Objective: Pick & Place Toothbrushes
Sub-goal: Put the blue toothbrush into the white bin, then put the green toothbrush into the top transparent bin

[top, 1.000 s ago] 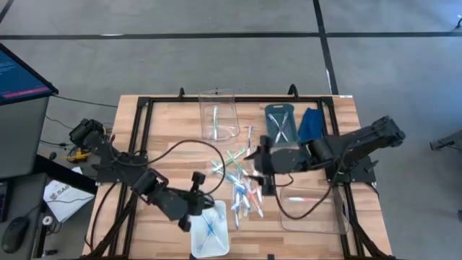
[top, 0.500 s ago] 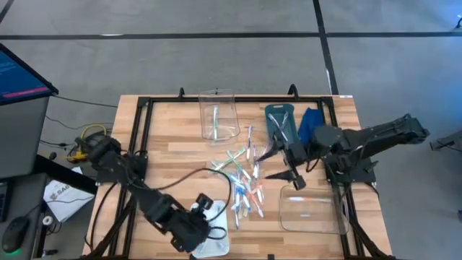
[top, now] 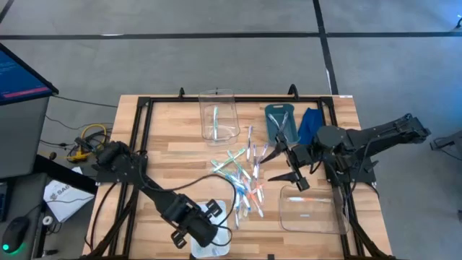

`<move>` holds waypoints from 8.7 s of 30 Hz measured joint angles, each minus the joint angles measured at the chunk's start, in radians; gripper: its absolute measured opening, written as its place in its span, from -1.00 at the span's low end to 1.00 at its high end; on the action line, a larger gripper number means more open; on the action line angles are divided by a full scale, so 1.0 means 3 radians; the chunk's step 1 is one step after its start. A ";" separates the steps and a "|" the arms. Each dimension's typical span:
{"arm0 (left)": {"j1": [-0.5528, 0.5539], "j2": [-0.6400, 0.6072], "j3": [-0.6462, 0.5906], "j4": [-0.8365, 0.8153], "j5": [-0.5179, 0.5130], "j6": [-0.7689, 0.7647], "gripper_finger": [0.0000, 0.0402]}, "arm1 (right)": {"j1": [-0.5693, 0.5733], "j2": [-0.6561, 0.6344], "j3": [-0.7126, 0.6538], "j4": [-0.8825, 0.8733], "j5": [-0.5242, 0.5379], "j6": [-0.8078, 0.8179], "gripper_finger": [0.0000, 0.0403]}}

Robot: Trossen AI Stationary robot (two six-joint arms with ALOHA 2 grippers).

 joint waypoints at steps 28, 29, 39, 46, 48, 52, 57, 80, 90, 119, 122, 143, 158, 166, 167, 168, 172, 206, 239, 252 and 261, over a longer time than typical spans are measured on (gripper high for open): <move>0.0096 0.0430 -0.0018 -0.0088 -0.0086 -0.0002 -0.97 | -0.0071 0.0000 0.0000 -0.0102 0.0001 0.0033 0.27; 0.0096 0.0430 -0.0032 -0.0069 -0.0086 -0.0002 -0.97 | -0.0071 0.0000 0.0000 -0.0102 0.0001 0.0033 0.27; 0.0130 0.0429 -0.0243 0.0091 0.0073 0.0142 -0.96 | -0.0071 0.0000 0.0001 -0.0130 0.0002 0.0033 0.27; 0.0185 0.0429 -0.0243 0.0107 0.0126 0.0140 -0.96 | -0.0071 0.0000 0.0001 -0.0130 0.0001 0.0033 0.27; 0.0207 0.0429 -0.0243 0.0107 0.0175 0.0124 -0.96 | -0.0071 0.0000 0.0001 -0.0130 0.0002 0.0033 0.27; 0.0244 0.0429 -0.0243 0.0106 0.0193 -0.0005 -0.96 | -0.0071 0.0000 0.0001 -0.0140 0.0002 0.0033 0.27; 0.0262 0.0427 -0.0243 0.0105 0.0226 -0.0020 -0.95 | -0.0071 0.0000 0.0001 -0.0140 0.0001 0.0033 0.27; 0.0261 0.0426 -0.0243 0.0139 0.0270 0.0233 -0.69 | -0.0071 0.0000 0.0001 -0.0154 0.0002 0.0032 0.27; 0.0261 0.0417 -0.0245 0.0137 0.0161 0.0228 -0.38 | -0.0070 0.0000 0.0001 -0.0155 0.0002 0.0032 0.27; 0.0250 -0.0402 -0.0244 0.0584 -0.0285 -0.0461 -0.35 | -0.0079 0.0044 0.0003 -0.0196 0.0003 0.0008 0.27; 0.0275 -0.0494 -0.0244 0.0703 -0.0280 -0.0499 -0.35 | -0.0051 0.0061 0.0003 -0.0275 0.0003 0.0023 0.27; 0.0887 -0.2563 -0.3081 0.4857 -0.0467 0.0292 -0.35 | 0.0005 0.0093 0.0004 -0.0319 0.0006 0.0171 0.27; 0.1693 -0.1526 -0.2822 0.3978 -0.0982 -0.0747 -0.35 | -0.0424 0.0093 0.0004 -0.0533 0.0016 0.0562 0.27; 0.1693 -0.0684 -0.1848 0.2676 -0.1101 -0.0924 -0.35 | -0.0440 0.0093 0.0004 -0.0542 0.0015 0.0563 0.27; 0.1693 -0.0601 -0.1762 0.2586 -0.1104 -0.0924 -0.35 | -0.0440 0.0093 0.0004 -0.0542 0.0015 0.0564 0.27; 0.1697 -0.0538 -0.1691 0.2493 -0.1112 -0.0924 -0.35 | -0.0440 0.0093 0.0004 -0.0542 0.0014 0.0565 0.27; 0.1725 -0.0379 -0.1601 0.2260 -0.1195 -0.0924 -0.35 | -0.0431 0.0093 0.0003 -0.0565 0.0014 0.0581 0.27; 0.1878 0.0131 -0.1598 0.2089 -0.1248 -0.2392 -0.38 | -0.0434 0.0093 0.0001 -0.0589 0.0014 0.0590 0.27; 0.1747 -0.0372 -0.1601 0.1779 -0.1516 -0.2384 -0.95 | -0.0435 0.0093 0.0001 -0.0592 0.0013 0.0589 0.27; 0.1952 -0.0571 -0.1601 0.1144 -0.1787 -0.2617 -0.96 | -0.0432 0.0094 0.0001 -0.0592 0.0013 0.0589 0.27; 0.2039 -0.0580 -0.1630 0.0948 -0.1982 -0.2657 -0.96 | -0.0432 0.0094 0.0001 -0.0602 0.0013 0.0589 0.27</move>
